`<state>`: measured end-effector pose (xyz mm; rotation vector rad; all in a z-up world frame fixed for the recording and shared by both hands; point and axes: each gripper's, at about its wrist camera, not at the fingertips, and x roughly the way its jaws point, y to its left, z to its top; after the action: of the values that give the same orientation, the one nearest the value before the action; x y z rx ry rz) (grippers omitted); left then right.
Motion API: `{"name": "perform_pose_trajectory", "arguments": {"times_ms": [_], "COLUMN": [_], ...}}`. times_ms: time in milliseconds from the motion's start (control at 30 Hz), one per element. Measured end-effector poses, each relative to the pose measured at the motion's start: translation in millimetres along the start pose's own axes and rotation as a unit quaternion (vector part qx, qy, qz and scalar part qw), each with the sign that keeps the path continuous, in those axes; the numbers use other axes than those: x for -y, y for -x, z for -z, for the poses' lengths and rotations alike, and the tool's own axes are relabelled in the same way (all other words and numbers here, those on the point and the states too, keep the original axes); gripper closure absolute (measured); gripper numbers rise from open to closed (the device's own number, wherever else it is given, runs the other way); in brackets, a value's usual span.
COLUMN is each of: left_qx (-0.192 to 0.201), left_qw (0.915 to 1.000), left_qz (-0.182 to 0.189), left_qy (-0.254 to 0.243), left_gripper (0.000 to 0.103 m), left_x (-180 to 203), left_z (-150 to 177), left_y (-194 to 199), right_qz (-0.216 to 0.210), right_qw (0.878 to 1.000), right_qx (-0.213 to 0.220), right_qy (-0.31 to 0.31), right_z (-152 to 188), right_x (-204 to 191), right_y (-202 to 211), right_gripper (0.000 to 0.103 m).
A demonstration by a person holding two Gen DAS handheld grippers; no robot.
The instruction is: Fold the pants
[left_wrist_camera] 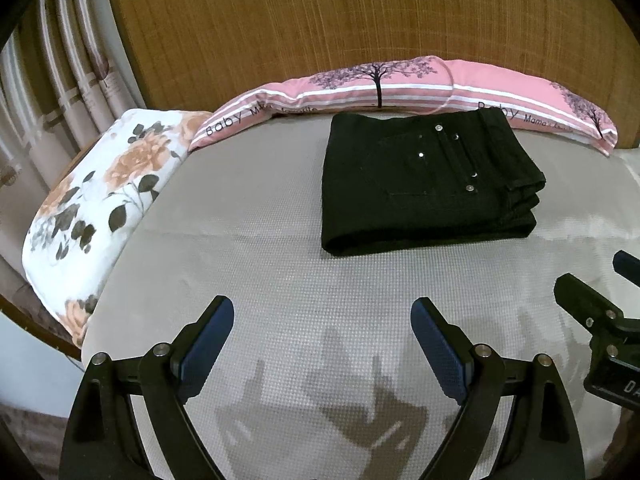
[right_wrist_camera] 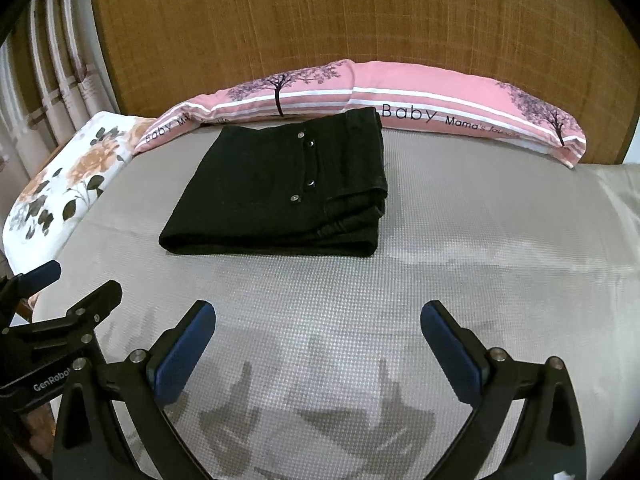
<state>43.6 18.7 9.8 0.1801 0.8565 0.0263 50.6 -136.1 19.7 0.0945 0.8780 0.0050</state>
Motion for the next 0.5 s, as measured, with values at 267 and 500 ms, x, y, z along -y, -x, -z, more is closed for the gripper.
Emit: {"name": "perform_pose_trajectory", "arguments": {"times_ms": [267,500], "left_qx": [-0.003,-0.01], "left_qw": [1.0,0.9999], "left_qz": [-0.001,0.013], "left_qy": [0.0,0.0], "left_gripper": [0.013,0.013], "left_x": [0.9,-1.3], "left_z": [-0.6,-5.5], "left_y": [-1.6,-8.1], "right_qz": [-0.002,0.0], "right_qw": [1.0,1.0], "right_qx": [-0.007,-0.011], "right_qy": [0.0,0.003], "right_z": [0.7,1.1], "right_x": [-0.3,-1.3], "right_y": [-2.4,-4.3], "right_gripper": [0.001,0.001]}}
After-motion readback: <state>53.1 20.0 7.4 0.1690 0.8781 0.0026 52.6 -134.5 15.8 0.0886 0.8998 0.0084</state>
